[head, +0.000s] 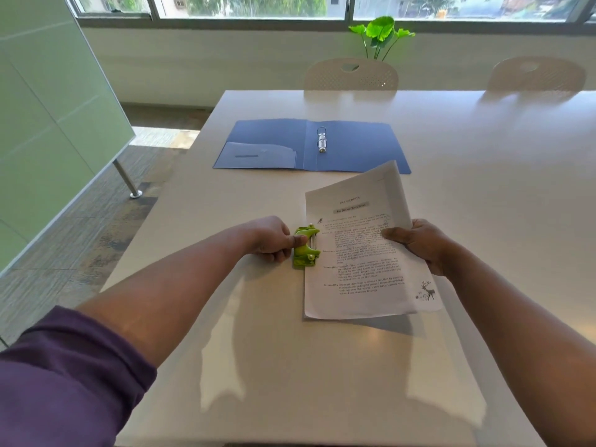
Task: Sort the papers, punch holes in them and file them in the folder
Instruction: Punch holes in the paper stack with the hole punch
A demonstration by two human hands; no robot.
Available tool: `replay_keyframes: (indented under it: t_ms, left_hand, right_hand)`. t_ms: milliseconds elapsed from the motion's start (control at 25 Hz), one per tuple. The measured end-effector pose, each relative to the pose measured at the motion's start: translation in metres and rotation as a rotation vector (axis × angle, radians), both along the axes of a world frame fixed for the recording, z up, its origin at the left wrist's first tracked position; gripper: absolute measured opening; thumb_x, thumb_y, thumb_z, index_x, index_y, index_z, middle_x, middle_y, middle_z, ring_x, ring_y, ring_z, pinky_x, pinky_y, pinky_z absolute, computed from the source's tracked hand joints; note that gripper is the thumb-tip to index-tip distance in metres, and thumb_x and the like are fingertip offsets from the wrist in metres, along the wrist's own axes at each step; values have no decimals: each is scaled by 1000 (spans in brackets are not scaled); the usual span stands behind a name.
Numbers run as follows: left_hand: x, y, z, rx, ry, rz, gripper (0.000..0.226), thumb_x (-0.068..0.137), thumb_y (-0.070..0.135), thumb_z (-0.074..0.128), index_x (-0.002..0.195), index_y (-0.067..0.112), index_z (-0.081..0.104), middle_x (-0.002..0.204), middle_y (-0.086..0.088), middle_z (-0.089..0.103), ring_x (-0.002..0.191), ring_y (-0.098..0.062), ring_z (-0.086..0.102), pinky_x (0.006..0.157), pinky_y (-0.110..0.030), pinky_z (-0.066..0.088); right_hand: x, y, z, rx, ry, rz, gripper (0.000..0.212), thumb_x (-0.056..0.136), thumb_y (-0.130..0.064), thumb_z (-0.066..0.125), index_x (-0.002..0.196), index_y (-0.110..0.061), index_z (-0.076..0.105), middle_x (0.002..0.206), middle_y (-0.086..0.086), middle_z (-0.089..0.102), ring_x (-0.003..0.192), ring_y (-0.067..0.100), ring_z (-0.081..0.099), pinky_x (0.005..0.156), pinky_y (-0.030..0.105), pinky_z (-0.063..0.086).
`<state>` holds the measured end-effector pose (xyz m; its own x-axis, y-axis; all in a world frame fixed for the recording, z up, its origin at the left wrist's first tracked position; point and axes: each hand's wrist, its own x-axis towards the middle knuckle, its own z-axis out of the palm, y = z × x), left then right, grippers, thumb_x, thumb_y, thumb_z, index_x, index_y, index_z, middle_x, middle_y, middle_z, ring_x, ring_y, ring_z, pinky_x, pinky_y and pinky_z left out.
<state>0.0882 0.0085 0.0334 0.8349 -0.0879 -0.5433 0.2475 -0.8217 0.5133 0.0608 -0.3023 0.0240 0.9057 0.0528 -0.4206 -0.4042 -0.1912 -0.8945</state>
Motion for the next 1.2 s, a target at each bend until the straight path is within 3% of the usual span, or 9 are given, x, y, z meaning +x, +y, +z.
replay_keyframes:
  t_ms: [160,440,720,840,920,1000,1080,1200]
  left_hand:
    - [-7,-10,13,-11,-33,-20,48,98,56,55,97,11,70,80,-2,70,63,-16,62,55,-24,48]
    - [-16,-17,15,68,-100,-33,45,98,55,54,100,12,64,91,-4,70,72,-21,68,58,-27,48]
    - [-16,-21,24,257,-382,-97,42,88,52,68,110,18,61,110,-2,64,98,-21,59,82,-38,50]
    - [-16,-50,34,-5,-637,19,38,89,40,71,116,15,62,115,-3,63,104,-21,59,88,-38,52]
    - [-17,-81,40,-286,-560,151,42,91,35,72,124,12,59,117,-3,62,106,-21,59,93,-38,54]
    - [-19,-112,40,-517,-262,254,46,92,29,73,129,9,54,121,-8,63,109,-26,63,98,-42,55]
    - [-22,-137,34,-683,35,297,34,96,21,68,123,7,54,116,-12,70,104,-31,69,98,-47,56]
    - [-25,-164,22,-764,108,315,18,98,9,63,115,4,58,104,-13,75,93,-31,74,90,-46,61]
  right_hand:
    - [1,1,7,-8,-15,1,19,95,-14,68,114,-15,67,103,13,78,85,36,78,69,49,64]
    - [-7,-6,10,16,-29,-25,13,97,-7,64,108,-7,70,87,9,80,68,26,77,55,36,62]
    - [-24,-39,15,52,-23,-97,12,97,-6,63,106,-8,70,87,10,79,66,26,77,52,34,61]
    - [-33,-62,19,88,-30,-135,16,97,-6,63,112,-7,69,96,14,78,69,28,77,53,35,61]
    - [-39,-76,21,128,-36,-169,19,97,-8,63,115,-5,69,99,16,78,71,30,77,54,36,62]
    - [-46,-90,21,174,-41,-207,24,96,-9,64,119,-4,68,105,19,77,75,31,77,57,37,62]
    - [-53,-106,19,217,-44,-227,28,96,-10,64,123,-4,67,112,21,76,80,34,77,60,39,63]
    - [-64,-130,16,225,-32,-245,29,95,-11,65,124,-6,67,114,20,75,85,35,77,64,42,64]
